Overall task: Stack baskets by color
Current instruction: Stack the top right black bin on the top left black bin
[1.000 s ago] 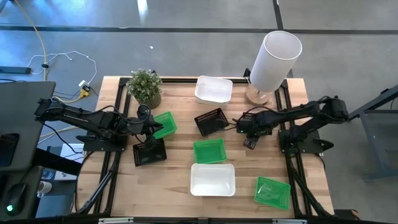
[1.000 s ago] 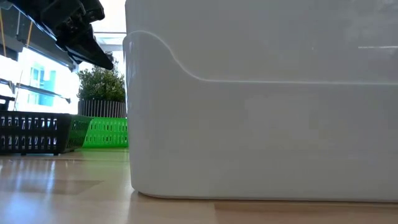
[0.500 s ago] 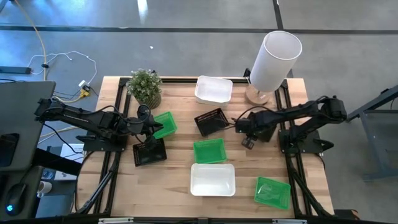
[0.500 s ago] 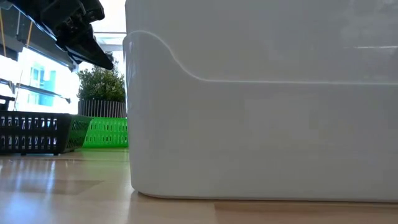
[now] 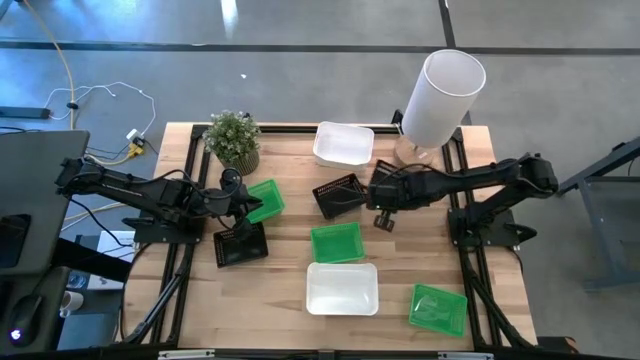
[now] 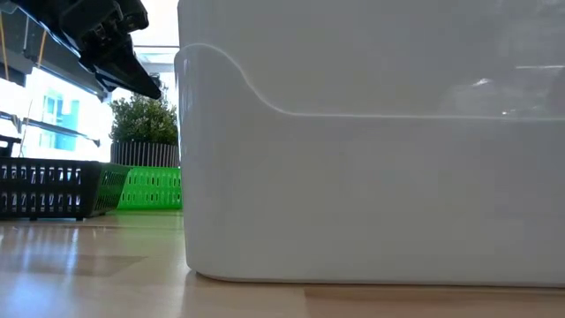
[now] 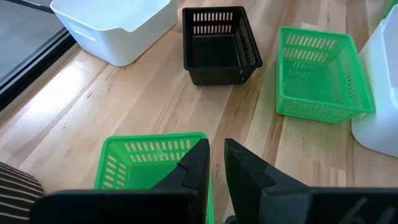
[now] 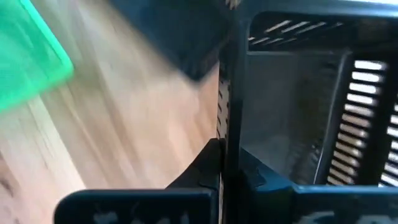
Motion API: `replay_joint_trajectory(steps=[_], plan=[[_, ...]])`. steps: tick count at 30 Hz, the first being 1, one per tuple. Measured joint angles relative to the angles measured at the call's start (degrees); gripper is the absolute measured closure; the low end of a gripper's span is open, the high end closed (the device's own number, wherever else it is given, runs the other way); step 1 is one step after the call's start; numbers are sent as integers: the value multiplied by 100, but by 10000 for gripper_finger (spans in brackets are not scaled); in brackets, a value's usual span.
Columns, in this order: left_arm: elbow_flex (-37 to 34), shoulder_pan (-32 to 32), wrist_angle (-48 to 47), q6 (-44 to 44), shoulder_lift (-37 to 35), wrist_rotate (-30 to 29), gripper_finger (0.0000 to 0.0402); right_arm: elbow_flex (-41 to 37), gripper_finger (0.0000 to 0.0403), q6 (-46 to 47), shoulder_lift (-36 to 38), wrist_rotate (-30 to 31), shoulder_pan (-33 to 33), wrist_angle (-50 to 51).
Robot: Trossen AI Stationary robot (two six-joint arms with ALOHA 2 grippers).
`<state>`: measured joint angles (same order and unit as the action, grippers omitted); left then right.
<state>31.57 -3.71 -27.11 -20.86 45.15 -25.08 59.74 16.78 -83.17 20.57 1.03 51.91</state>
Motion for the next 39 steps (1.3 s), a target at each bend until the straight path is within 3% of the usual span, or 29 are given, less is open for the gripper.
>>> replay_joint_trajectory(steps=[7,15,31,39], plan=[[1,-2,0,-3,0,0,365,413,403,-1845,-18,289,64,-926],[0,-1,10,-17,0,0,365,429,403,-3374,-32,-131,64,-2253],[4,-2,43,-12,0,-4,365,438,403,-4153,-711,-912,60,-2756],[4,-2,44,-14,0,-2,364,847,403,-4351,-1274,-969,47,-2321]])
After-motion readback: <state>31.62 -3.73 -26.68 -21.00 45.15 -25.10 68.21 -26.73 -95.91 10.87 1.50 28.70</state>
